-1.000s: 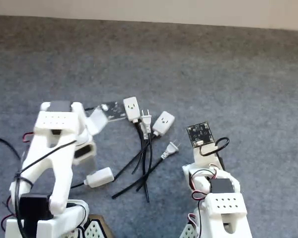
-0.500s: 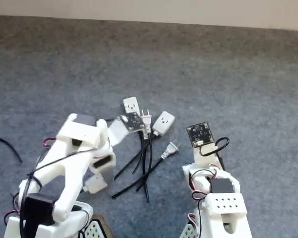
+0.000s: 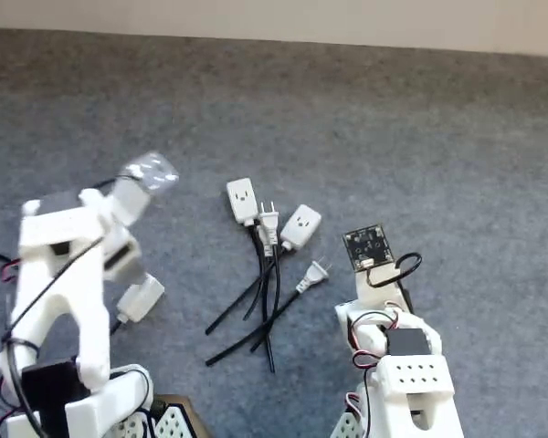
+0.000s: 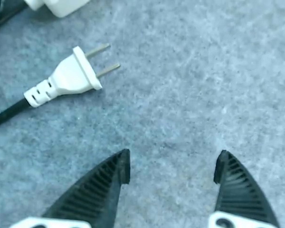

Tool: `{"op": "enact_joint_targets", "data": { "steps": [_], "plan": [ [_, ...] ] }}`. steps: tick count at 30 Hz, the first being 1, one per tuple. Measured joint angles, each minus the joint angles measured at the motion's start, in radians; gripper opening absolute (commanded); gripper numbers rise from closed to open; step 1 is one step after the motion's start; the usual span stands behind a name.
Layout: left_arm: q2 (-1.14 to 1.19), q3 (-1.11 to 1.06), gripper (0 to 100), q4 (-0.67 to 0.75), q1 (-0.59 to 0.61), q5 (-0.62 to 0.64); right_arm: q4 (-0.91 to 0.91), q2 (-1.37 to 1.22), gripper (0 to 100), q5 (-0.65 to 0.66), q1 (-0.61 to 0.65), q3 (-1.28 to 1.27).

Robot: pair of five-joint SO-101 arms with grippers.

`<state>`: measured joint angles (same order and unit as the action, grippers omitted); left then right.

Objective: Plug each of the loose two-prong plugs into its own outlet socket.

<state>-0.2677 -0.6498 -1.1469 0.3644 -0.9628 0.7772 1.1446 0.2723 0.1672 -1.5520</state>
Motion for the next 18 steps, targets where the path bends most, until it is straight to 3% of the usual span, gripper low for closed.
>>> {"op": "enact_joint_targets", "data": {
  "steps": [5, 11, 18],
  "plan": [
    [0.000, 0.031, 26, 0.000, 0.129, -0.058, 0.000, 0.000, 27.8, 0.000, 0.000, 0.000],
    [0.000, 0.037, 26, -0.026, 0.173, -0.063, 0.000, 0.000, 27.8, 0.000, 0.035, 0.000],
    [-0.118, 0.092, 26, -0.442, 0.006, -0.058, 0.000, 0.000, 27.8, 0.000, 0.037, 0.000]
  ]
}}
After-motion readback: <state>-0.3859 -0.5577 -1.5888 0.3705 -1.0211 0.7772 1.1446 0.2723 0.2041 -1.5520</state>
